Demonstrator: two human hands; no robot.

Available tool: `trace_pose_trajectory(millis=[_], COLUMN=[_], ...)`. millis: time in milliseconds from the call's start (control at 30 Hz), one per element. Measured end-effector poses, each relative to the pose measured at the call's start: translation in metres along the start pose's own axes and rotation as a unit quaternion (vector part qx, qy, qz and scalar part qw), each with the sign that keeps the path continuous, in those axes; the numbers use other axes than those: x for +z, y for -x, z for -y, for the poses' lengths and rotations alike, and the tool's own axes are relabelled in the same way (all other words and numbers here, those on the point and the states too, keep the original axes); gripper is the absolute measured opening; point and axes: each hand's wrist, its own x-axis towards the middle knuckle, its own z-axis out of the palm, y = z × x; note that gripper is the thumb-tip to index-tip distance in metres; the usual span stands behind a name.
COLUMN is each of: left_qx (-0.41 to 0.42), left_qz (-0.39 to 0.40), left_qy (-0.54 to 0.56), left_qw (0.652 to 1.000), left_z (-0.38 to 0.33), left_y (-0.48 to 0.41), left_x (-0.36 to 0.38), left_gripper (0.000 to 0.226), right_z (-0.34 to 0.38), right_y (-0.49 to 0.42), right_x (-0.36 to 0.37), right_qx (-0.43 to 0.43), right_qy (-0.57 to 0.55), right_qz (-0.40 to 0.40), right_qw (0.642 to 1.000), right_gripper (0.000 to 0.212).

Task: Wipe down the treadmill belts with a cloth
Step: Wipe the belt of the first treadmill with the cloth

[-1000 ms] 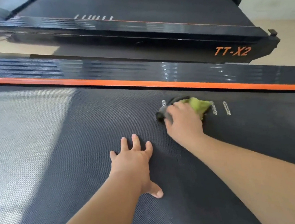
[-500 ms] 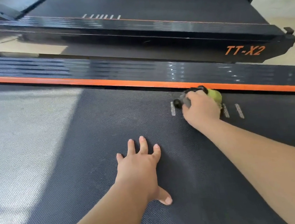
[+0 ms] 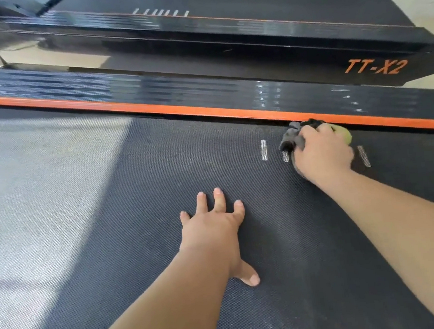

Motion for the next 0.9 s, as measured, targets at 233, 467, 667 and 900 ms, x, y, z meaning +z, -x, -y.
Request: trace_pose_trajectory(millis=[233, 467, 667, 900], left_qx=[0.002, 0.001, -0.004, -0.005], left_qz=[-0.01, -0.015, -0.013, -0.016], left_qy=[0.0, 0.004, 0.007, 0.013], left_qw=[1.0, 1.0, 1.0, 1.0], left_z=[0.002, 0.002, 0.001, 0.001], left_y=[0.0, 0.001, 0.001, 0.004], left_x=[0.0, 0.003, 0.0, -0.001], left_gripper=[0.143, 0.144, 0.144, 0.143], right_z=[0.057, -0.064, 0.023, 0.045], right_y=[0.059, -0.018, 0.026, 0.037], right_x=[0.011, -0.002, 0.002, 0.001], right_qx=[-0.387, -0.036, -0.023, -0.38], right_qy=[-0.074, 0.037, -0.02, -0.021], right_qz=[0.025, -0.005, -0.022, 0.033], right_qw=[0.919, 0.999, 0.999, 0.924], right_gripper=[0.021, 0.026, 0.024, 0.038])
